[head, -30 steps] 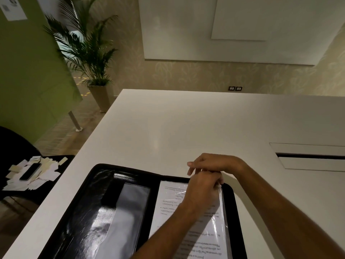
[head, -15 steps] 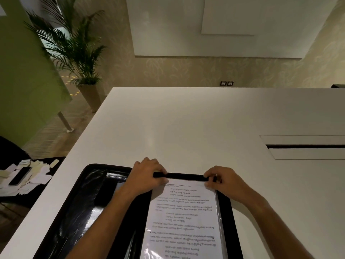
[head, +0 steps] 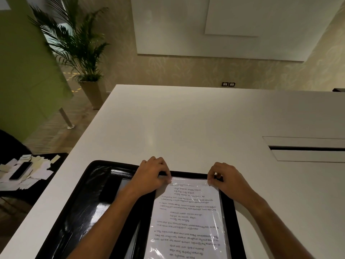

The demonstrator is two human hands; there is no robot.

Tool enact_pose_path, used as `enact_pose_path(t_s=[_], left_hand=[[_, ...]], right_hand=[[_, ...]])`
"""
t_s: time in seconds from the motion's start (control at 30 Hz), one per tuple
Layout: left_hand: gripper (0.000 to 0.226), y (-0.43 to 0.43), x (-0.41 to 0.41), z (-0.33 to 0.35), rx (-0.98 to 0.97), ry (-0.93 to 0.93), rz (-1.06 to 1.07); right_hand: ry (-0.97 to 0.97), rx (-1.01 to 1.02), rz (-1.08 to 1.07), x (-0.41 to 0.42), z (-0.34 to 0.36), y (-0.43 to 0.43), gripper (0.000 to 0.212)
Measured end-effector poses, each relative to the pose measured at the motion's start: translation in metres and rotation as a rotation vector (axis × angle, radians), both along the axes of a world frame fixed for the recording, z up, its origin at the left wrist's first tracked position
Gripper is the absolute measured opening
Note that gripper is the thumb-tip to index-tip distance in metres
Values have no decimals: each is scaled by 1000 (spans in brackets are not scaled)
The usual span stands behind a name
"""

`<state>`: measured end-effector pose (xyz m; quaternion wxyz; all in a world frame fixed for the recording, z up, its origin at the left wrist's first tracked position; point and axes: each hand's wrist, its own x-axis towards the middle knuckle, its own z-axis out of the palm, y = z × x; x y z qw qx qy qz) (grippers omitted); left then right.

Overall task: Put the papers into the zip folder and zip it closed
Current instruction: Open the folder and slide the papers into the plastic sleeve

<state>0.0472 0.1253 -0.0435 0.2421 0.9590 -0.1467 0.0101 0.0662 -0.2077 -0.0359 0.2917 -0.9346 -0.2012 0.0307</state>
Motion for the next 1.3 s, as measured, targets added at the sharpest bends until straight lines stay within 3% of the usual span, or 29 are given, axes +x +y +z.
enact_pose_path(t_s=[0.2, 0.4, 0.63, 0.77, 0.9, 1.0, 1.1, 1.17, 1.23, 1.3], left_hand=[[13, 2, -2, 0, -78, 9, -4], [9, 2, -4, 5, -28, -34, -57], [12, 2, -3, 15, -106, 52, -64], [13, 2, -2, 13, -173, 77, -52], [8, -3, -4, 13, -118, 67, -47], [20, -6, -6, 12, -104, 24, -64], [40, -7, -14, 13, -48, -87, 7], [47, -9, -35, 14, -28, -220, 128], [41, -17, -71, 14, -107, -307, 262], [31, -27, -108, 1, -100, -324, 253]], right_hand=[[29, 152, 54, -6, 7, 6, 28], [54, 241, 56, -11, 15, 11, 28], [255, 373, 32, -11, 23, 14, 12], [335, 381, 37, -7, 19, 13, 12], [356, 360, 32, -5, 20, 11, 11], [234, 238, -7, -9, 21, 11, 15], [-136, -48, -149, -23, 24, 13, 19], [-344, -103, -258, -48, 28, 20, 21], [-376, -29, -343, -84, 30, 32, 20], [-324, -26, -346, -120, 17, 50, 33]])
